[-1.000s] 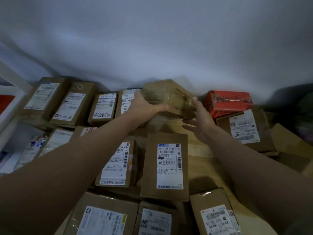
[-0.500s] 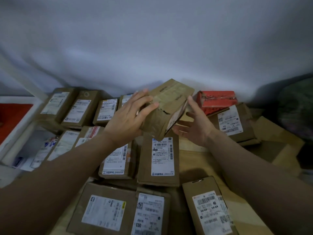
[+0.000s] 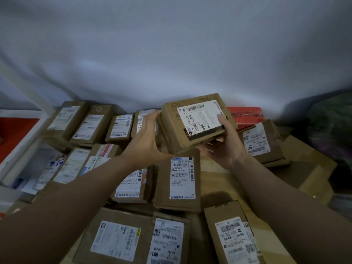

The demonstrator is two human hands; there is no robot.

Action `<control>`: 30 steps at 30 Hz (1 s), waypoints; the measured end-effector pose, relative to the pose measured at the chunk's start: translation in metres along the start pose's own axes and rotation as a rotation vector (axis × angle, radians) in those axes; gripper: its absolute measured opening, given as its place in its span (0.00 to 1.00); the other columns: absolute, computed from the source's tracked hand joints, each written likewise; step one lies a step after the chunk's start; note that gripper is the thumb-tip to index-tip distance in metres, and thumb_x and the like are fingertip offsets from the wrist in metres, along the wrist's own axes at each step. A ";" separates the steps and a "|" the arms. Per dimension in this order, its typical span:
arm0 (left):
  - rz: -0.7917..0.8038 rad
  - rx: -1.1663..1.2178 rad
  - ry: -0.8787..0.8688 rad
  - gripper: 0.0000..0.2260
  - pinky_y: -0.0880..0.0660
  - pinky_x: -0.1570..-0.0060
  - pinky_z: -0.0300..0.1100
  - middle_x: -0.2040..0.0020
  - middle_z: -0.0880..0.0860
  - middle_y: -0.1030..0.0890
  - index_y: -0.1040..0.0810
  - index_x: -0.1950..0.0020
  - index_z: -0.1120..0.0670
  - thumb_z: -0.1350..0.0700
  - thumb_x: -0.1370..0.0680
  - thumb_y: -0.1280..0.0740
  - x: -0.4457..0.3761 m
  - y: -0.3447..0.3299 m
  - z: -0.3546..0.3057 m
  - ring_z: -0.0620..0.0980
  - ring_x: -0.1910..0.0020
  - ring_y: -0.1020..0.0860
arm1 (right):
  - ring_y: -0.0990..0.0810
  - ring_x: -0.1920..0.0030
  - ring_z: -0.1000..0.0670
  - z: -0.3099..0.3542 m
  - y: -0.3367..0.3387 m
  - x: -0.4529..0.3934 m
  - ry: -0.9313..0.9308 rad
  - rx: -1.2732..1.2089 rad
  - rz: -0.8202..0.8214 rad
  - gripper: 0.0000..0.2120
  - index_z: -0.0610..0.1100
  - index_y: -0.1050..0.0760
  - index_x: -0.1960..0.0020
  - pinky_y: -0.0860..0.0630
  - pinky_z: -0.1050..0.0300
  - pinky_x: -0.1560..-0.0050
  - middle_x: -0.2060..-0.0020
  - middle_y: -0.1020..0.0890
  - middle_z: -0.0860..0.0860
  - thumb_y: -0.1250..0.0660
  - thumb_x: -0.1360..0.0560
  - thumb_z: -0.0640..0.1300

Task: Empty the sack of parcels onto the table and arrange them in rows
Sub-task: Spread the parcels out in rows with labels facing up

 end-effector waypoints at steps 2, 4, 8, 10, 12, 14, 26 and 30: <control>-0.001 -0.141 0.081 0.51 0.31 0.38 0.42 0.23 0.47 0.47 0.49 0.21 0.50 0.47 0.34 0.20 -0.005 -0.004 0.014 0.48 0.28 0.39 | 0.16 0.47 0.42 0.002 0.004 -0.010 0.059 0.018 -0.152 0.26 0.45 0.22 0.39 0.17 0.46 0.53 0.46 0.15 0.43 0.28 0.29 0.62; -0.003 -0.171 0.192 0.48 0.33 0.31 0.49 0.22 0.48 0.50 0.49 0.20 0.52 0.49 0.31 0.22 -0.009 -0.006 0.035 0.54 0.25 0.41 | 0.14 0.53 0.41 0.000 0.014 -0.023 0.089 -0.006 -0.306 0.33 0.44 0.26 0.35 0.17 0.44 0.57 0.47 0.16 0.42 0.25 0.32 0.63; 0.032 -0.102 0.306 0.39 0.37 0.27 0.50 0.21 0.51 0.50 0.43 0.21 0.53 0.51 0.27 0.25 -0.004 -0.014 0.062 0.54 0.24 0.42 | 0.16 0.49 0.38 -0.010 0.021 -0.049 0.091 0.004 -0.467 0.39 0.44 0.35 0.31 0.16 0.41 0.60 0.43 0.20 0.41 0.25 0.32 0.63; 0.033 -0.109 0.321 0.38 0.39 0.28 0.50 0.22 0.51 0.49 0.42 0.22 0.53 0.51 0.26 0.26 -0.003 -0.016 0.069 0.53 0.23 0.44 | 0.18 0.47 0.38 -0.010 0.008 -0.064 0.077 0.001 -0.401 0.37 0.43 0.35 0.31 0.16 0.40 0.58 0.42 0.21 0.42 0.26 0.31 0.62; 0.042 -0.112 0.344 0.37 0.39 0.27 0.52 0.22 0.51 0.49 0.41 0.22 0.52 0.51 0.26 0.26 -0.007 -0.018 0.076 0.54 0.23 0.46 | 0.21 0.42 0.38 -0.007 -0.008 -0.077 0.035 0.031 -0.294 0.36 0.43 0.33 0.31 0.17 0.38 0.52 0.38 0.23 0.42 0.27 0.29 0.62; 0.056 -0.110 0.354 0.37 0.39 0.26 0.55 0.22 0.51 0.49 0.40 0.22 0.52 0.50 0.26 0.26 -0.013 -0.020 0.081 0.55 0.22 0.46 | 0.25 0.37 0.39 -0.007 -0.009 -0.084 0.007 0.165 -0.323 0.36 0.43 0.34 0.29 0.18 0.41 0.46 0.36 0.27 0.44 0.27 0.29 0.60; 0.188 -0.066 0.271 0.32 0.41 0.27 0.51 0.23 0.55 0.45 0.36 0.24 0.54 0.50 0.24 0.28 -0.065 -0.083 0.036 0.55 0.24 0.44 | 0.35 0.30 0.39 0.061 0.050 -0.062 0.526 1.440 -0.776 0.30 0.41 0.36 0.29 0.37 0.43 0.30 0.31 0.32 0.40 0.30 0.26 0.49; 0.252 0.001 0.264 0.29 0.41 0.25 0.53 0.25 0.55 0.43 0.33 0.26 0.54 0.51 0.24 0.28 -0.074 -0.101 0.022 0.56 0.24 0.43 | 0.40 0.26 0.35 0.089 0.063 -0.076 0.415 1.613 -0.874 0.43 0.40 0.43 0.26 0.45 0.38 0.26 0.27 0.37 0.37 0.29 0.29 0.61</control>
Point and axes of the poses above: each hand's wrist, its own x-axis away from the middle knuckle, its own y-axis out of the back of the hand, z = x × y, the point moved 4 cm from there along -x, towards the middle knuckle
